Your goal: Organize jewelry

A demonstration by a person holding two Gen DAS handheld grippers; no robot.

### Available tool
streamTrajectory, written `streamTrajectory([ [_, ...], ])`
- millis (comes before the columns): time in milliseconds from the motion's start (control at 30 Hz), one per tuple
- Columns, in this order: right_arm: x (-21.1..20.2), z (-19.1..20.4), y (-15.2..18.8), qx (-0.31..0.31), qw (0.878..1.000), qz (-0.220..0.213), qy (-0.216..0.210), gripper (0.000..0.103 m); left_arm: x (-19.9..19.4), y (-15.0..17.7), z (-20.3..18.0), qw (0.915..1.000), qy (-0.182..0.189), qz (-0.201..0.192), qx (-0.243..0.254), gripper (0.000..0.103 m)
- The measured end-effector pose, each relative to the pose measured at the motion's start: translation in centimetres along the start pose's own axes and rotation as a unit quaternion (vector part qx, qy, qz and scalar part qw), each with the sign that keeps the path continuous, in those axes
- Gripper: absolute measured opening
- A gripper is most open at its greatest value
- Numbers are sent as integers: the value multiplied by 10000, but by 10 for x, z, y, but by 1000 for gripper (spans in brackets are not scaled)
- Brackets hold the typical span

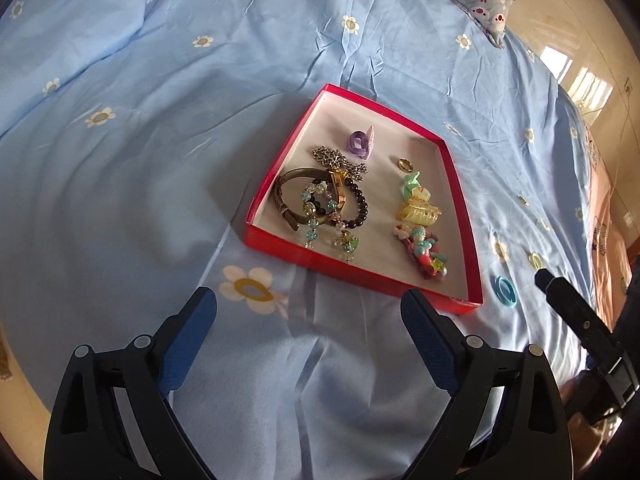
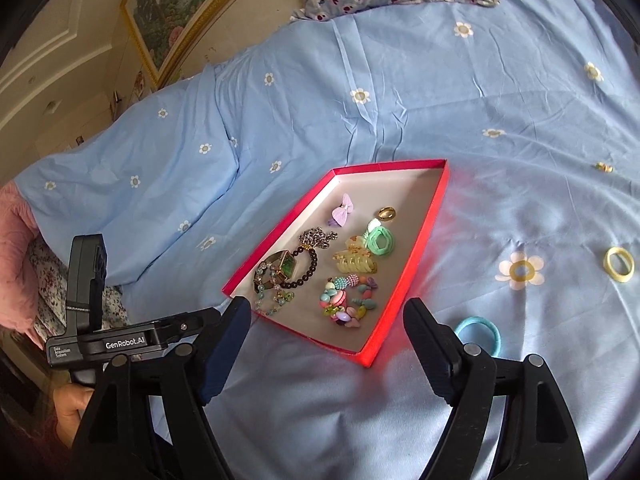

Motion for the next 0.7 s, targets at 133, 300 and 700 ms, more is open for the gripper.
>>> streamTrajectory([
  [133, -12, 10, -3, -222, 9997, 10, 57, 83, -15, -3, -7, 9996, 50, -93, 271, 94],
  [300, -31, 29, -22, -668, 9976, -46, 159, 103, -42, -16, -20, 9973, 14, -388, 622, 103],
  [700, -26, 27, -12, -799, 9943, -373, 606, 103, -29, -6, -25, 9898, -820, -781, 862, 103],
])
Point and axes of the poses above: each gripper's, at about its wrist camera, not at the fingertips, and x roughly the way its jaws point, z to its left, y to its underside, the point moved 1 cm from there along x, roughly the way its jaws point, and after that the axes turned 3 degrees about x, right-handed, at the moved point
